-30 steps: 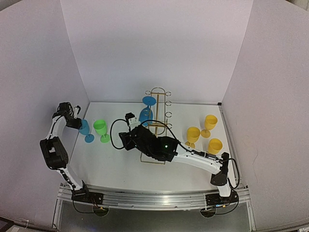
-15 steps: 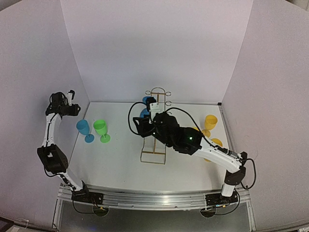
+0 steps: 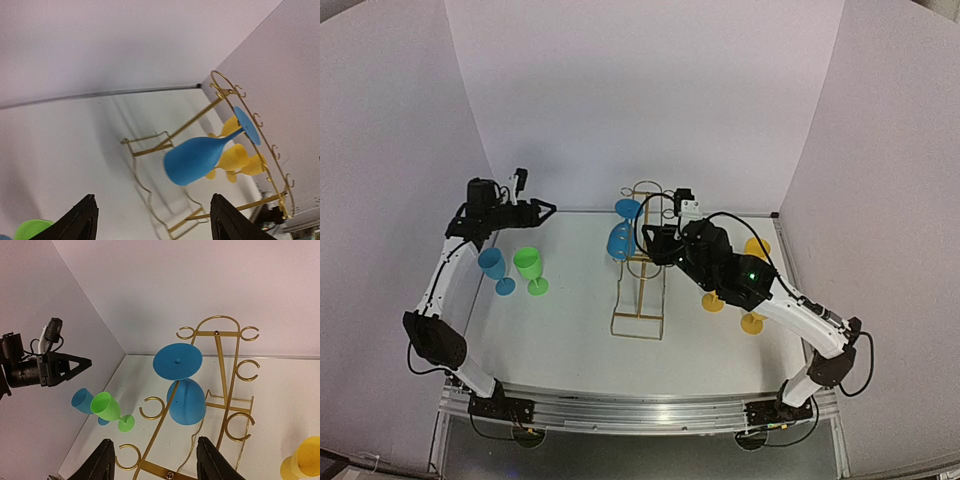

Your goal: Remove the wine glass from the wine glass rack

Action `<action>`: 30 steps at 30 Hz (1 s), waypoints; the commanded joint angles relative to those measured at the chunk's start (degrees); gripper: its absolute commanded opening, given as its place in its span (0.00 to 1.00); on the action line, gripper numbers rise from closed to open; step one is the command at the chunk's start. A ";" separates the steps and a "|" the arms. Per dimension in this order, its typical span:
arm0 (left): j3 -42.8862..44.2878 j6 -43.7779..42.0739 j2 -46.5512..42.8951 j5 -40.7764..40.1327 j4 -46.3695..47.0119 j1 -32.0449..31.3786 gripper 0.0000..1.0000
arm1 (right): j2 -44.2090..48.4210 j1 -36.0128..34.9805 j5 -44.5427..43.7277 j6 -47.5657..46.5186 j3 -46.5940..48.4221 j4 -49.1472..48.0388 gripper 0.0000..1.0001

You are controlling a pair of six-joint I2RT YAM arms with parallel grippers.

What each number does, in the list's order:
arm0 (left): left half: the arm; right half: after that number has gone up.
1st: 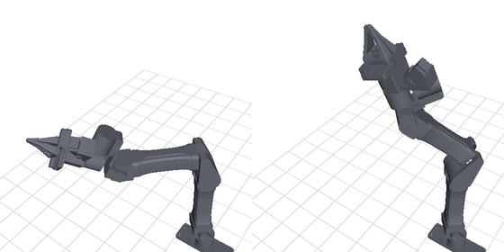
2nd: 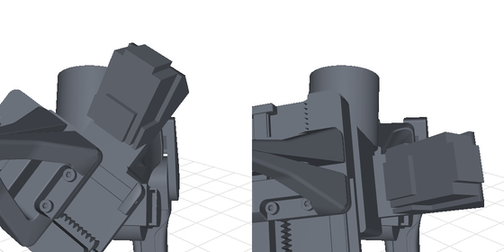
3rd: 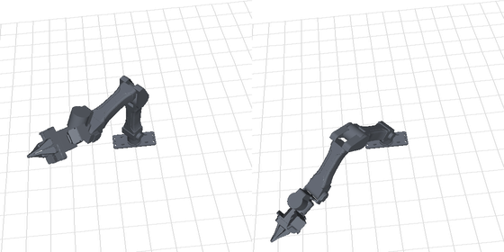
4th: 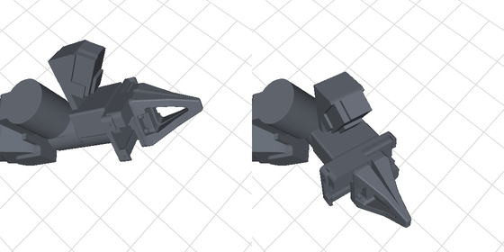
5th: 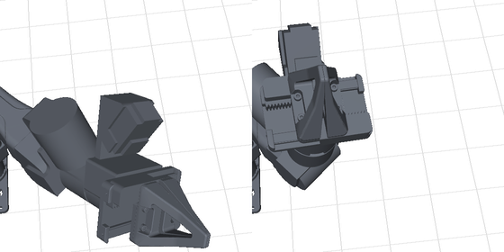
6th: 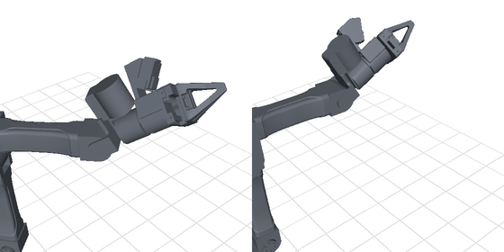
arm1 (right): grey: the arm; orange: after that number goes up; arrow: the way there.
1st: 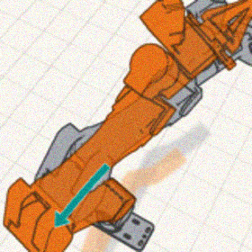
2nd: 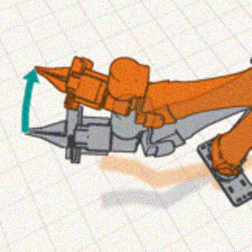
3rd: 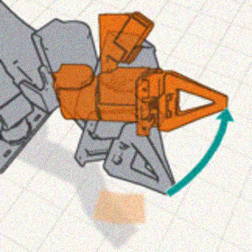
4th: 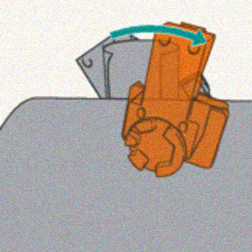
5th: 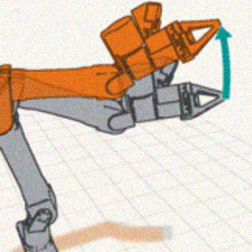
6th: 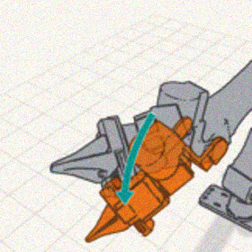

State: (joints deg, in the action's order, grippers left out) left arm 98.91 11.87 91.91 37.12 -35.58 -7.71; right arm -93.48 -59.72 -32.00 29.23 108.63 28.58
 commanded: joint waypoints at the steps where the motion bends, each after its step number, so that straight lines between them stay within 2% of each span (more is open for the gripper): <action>1: -9.94 28.44 3.80 10.40 22.43 -3.44 0.78 | 2.97 0.42 -2.05 0.22 -1.41 -0.27 0.50; 3: -8.51 29.13 6.13 10.59 23.76 -5.62 0.79 | 3.36 0.52 -2.39 0.12 -2.13 -0.19 0.50; 6: -4.63 25.76 8.46 11.39 24.92 -8.91 0.80 | 3.55 0.65 -3.32 0.31 -3.24 -0.11 0.51; 13: 1.11 40.32 13.30 12.55 38.47 -9.47 0.80 | 2.93 1.98 -2.75 0.56 -3.98 0.07 0.51; 16: 3.23 46.17 14.19 11.06 39.11 -10.38 0.79 | 2.48 2.50 -1.90 0.54 -3.72 0.28 0.51; 20: 10.68 40.08 15.76 7.75 21.11 -14.14 0.77 | 2.14 2.76 -1.59 0.54 -3.48 0.43 0.51; 24: 21.84 30.73 19.90 0.50 1.44 -16.45 0.59 | 1.81 2.86 -1.13 0.52 -3.26 0.51 0.50; 26: 26.68 28.16 21.82 -1.79 -5.23 -16.94 0.55 | 1.72 2.92 -0.69 0.60 -3.23 0.55 0.50; 30: 27.78 27.31 22.25 -2.34 -6.79 -18.06 0.54 | 1.86 2.88 -0.54 1.11 -3.69 0.67 0.50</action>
State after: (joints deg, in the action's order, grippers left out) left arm 123.76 43.54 113.38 38.43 -32.43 -25.63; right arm -91.90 -57.12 -32.99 29.35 104.86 29.28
